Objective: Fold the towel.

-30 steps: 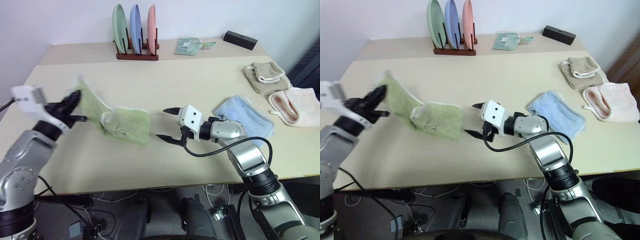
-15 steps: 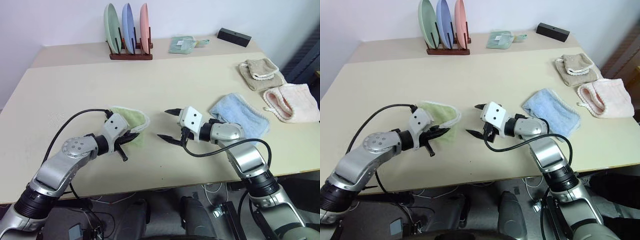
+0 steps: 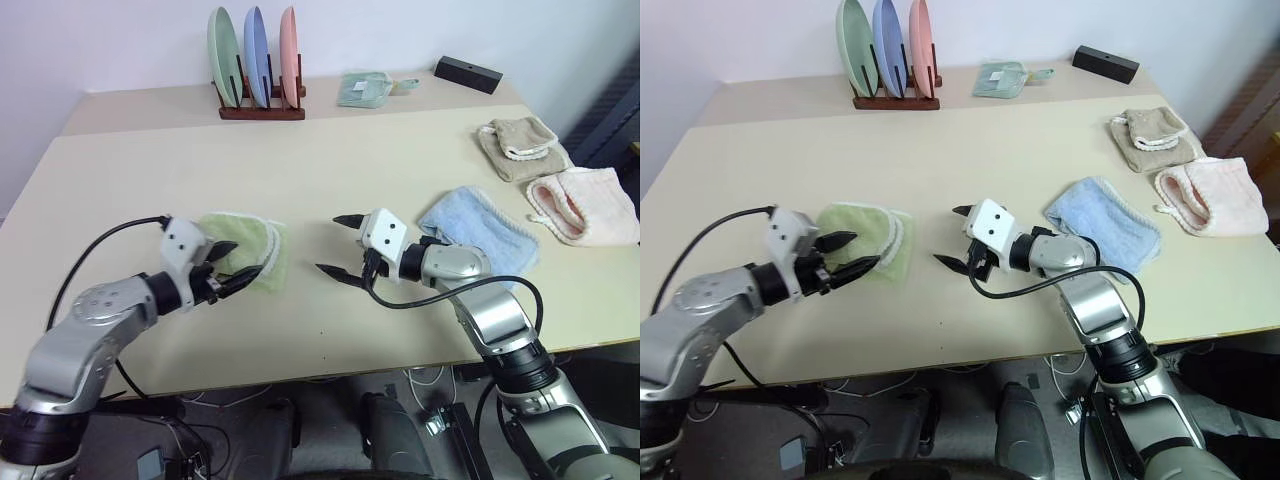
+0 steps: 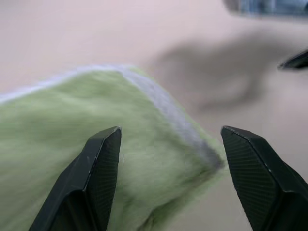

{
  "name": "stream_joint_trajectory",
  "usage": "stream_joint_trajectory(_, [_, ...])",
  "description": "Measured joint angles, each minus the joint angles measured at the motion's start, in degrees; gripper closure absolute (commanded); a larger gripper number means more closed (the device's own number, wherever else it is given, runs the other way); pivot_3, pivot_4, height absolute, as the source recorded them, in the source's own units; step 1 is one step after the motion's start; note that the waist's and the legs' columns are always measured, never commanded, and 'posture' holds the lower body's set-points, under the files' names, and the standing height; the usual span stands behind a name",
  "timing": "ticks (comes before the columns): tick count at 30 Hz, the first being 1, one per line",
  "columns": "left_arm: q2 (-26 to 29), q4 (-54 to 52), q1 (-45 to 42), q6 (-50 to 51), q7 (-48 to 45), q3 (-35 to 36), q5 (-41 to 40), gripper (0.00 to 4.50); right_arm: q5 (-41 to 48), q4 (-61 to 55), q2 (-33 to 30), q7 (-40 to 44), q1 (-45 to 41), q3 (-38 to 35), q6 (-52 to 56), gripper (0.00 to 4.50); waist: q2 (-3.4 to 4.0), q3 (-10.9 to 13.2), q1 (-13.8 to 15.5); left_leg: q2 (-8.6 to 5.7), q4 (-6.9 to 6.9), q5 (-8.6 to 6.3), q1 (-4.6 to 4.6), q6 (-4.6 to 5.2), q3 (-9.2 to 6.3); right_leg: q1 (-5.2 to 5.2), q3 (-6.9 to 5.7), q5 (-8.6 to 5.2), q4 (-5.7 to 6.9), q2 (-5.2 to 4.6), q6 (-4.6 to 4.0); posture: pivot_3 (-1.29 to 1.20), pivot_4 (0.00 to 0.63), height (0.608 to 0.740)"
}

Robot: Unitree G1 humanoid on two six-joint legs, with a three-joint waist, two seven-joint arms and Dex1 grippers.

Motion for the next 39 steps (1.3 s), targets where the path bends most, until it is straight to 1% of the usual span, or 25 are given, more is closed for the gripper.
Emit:
stream_joint_trajectory(1, [0.0,-0.8,0.5,1.1,0.0,2.6,-2.4,1.9,0.8,0.0,0.7,-0.1,-0.5,-0.4,0.8,1.85,0.0,0.0,0.0,0.0,0.0,0.0,0.0,-0.01,-0.03,0.0,-0.01,0.0,0.01,0.01,0.0,0.0,0.15,0.737])
stream_joint_trajectory(2, [0.1,-1.1,0.6,2.0,0.2,4.8,-4.3,2.36,1.5,0.0,1.1,-0.2,-0.9,-0.6,1.5,2.35,0.01,0.0,0.0,0.0,0.0,0.01,0.01,-0.02,-0.03,0.0,-0.01,0.0,0.02,0.0,-0.01,0.0,0.15,0.737])
stream_joint_trajectory(5, [0.0,-1.8,0.7,3.6,1.6,9.8,-7.9,3.93,2.5,0.0,2.6,-0.5,-2.2,-0.7,3.0,3.99,0.0,0.0,0.1,-0.01,0.01,0.02,0.01,-0.03,-0.04,0.02,-0.01,0.0,0.01,0.0,-0.01,0.0,0.15,0.737])
stream_joint_trajectory(6, [-0.5,-1.7,0.3,3.7,2.6,10.7,-8.3,4.41,2.9,0.0,3.3,-0.6,-2.7,-0.7,3.4,4.43,0.0,0.0,0.1,-0.02,0.02,0.02,0.01,-0.03,-0.04,0.02,-0.01,0.0,0.02,0.0,0.0,0.0,0.15,0.737])
stream_joint_trajectory(7, [-1.2,-0.7,-1.0,3.8,4.5,11.2,-8.2,4.45,3.2,0.2,4.6,-1.1,-3.6,-0.6,4.1,4.48,0.0,0.0,0.2,-0.03,0.02,0.04,0.01,-0.06,-0.06,0.02,-0.02,0.01,0.03,0.0,-0.01,0.0,0.15,0.737])
stream_joint_trajectory(9, [-1.6,0.9,-2.6,3.6,7.0,11.1,-6.7,4.45,3.3,0.3,6.9,-2.1,-5.6,-0.2,4.8,4.48,0.0,0.0,0.1,-0.08,0.01,0.06,0.02,-0.09,-0.07,0.02,-0.03,0.01,0.04,0.04,-0.02,0.0,0.15,0.737])
stream_joint_trajectory(11, [-1.7,3.1,-3.9,1.9,9.4,9.0,-2.0,4.45,3.2,1.9,10.0,-3.8,-7.7,0.5,5.7,4.48,0.0,0.0,0.0,-0.09,-0.06,0.07,0.06,-0.12,-0.05,0.01,-0.02,0.02,0.04,0.04,-0.03,0.0,0.15,0.737])
stream_joint_trajectory(14, [-3.8,6.0,-4.3,-0.3,11.2,5.4,3.0,4.45,2.9,5.2,13.4,-5.4,-8.7,2.1,6.5,4.48,0.01,0.0,-0.1,-0.1,-0.14,0.07,0.08,-0.12,-0.05,-0.01,-0.02,0.03,0.05,0.03,-0.04,0.0,0.15,0.737])
stream_joint_trajectory(17, [-6.4,10.2,-5.2,-2.8,12.6,0.6,8.1,4.45,0.4,12.3,16.6,-7.6,-9.6,4.6,6.2,4.48,0.0,0.0,0.0,-0.13,-0.14,0.1,0.07,-0.16,-0.04,-0.03,-0.02,0.05,0.06,0.04,-0.07,0.0,0.15,0.737])
stream_joint_trajectory(21, [-7.8,15.3,-4.1,-7.6,11.7,-5.8,15.3,4.45,-2.4,20.9,20.1,-8.6,-9.7,8.3,5.1,4.48,0.01,0.0,-0.3,-0.12,-0.2,0.1,0.07,-0.17,-0.02,-0.11,-0.01,0.06,0.1,0.05,-0.08,0.0,0.15,0.737])
stream_joint_trajectory(23, [-8.1,17.4,-4.0,-10.3,10.9,-7.6,17.7,4.45,-3.7,24.3,21.0,-8.9,-9.7,9.8,4.1,4.48,0.01,0.0,-0.3,-0.11,-0.19,0.11,0.05,-0.18,-0.03,-0.14,-0.01,0.07,0.12,0.07,-0.09,0.0,0.15,0.737])
stream_joint_trajectory(25, [-8.2,18.7,-4.0,-12.8,10.0,-8.2,19.6,4.45,-5.7,27.9,21.6,-9.6,-9.7,10.9,2.4,4.48,0.06,-0.1,-0.3,-0.11,-0.19,0.11,0.06,-0.19,-0.03,-0.13,-0.01,0.08,0.12,0.07,-0.11,0.0,0.15,0.737])
stream_joint_trajectory(29, [-8.3,20.1,-3.6,-15.5,9.1,-9.0,22.1,4.45,-7.1,29.5,22.0,-10.4,-10.0,10.9,0.8,4.48,0.11,-0.2,-0.3,-0.11,-0.21,0.12,0.31,-0.2,-0.04,0.06,-0.01,0.08,0.16,0.07,-0.11,0.0,0.15,0.737])
stream_joint_trajectory(33, [-9.9,19.9,-2.8,-16.2,8.7,-7.5,21.6,4.45,-7.4,29.0,21.6,-10.3,-9.9,10.3,0.0,4.48,0.11,-0.2,-0.3,-0.1,-0.21,0.12,0.34,-0.2,-0.05,0.1,0.0,0.08,0.17,0.07,-0.11,0.0,0.15,0.737])
stream_joint_trajectory(35, [-11.9,19.1,-2.1,-14.9,8.8,-4.9,18.5,4.46,-7.0,27.4,20.7,-9.8,-9.6,9.4,-0.1,3.97,0.11,-0.2,-0.3,-0.09,-0.2,0.12,0.31,-0.2,-0.07,0.08,-0.01,0.08,0.17,0.07,-0.11,0.0,0.15,0.737])
stream_joint_trajectory(36, [-13.5,18.3,-2.0,-13.1,9.1,-2.3,15.4,4.21,-6.5,25.7,19.9,-9.2,-9.3,8.3,0.0,3.64,0.09,-0.2,-0.2,-0.07,-0.17,0.12,0.23,-0.2,-0.09,0.02,-0.01,0.08,0.17,0.07,-0.1,0.0,0.15,0.737])
stream_joint_trajectory(37, [-14.3,17.7,-2.0,-11.4,9.7,-0.2,12.7,3.89,-5.8,24.2,18.9,-8.8,-9.3,7.5,0.1,3.19,0.07,-0.2,-0.2,-0.07,-0.15,0.12,0.17,-0.2,-0.13,-0.01,-0.02,0.08,0.18,0.07,-0.1,0.0,0.15,0.737])
stream_joint_trajectory(38, [-14.8,17.0,-2.0,-9.6,10.5,2.4,10.0,3.53,-5.3,22.2,17.9,-8.1,-9.1,6.6,0.2,2.68,0.06,-0.2,-0.2,-0.07,-0.14,0.12,0.15,-0.2,-0.14,-0.03,-0.03,0.08,0.18,0.07,-0.1,0.0,0.15,0.737])
stream_joint_trajectory(39, [-15.0,16.1,-2.0,-8.1,11.5,5.0,7.7,3.06,-4.7,20.2,16.8,-7.5,-9.1,5.6,0.2,2.16,0.06,-0.2,-0.3,-0.07,-0.14,0.12,0.15,-0.2,-0.14,-0.04,-0.03,0.08,0.19,0.07,-0.1,0.0,0.15,0.737])
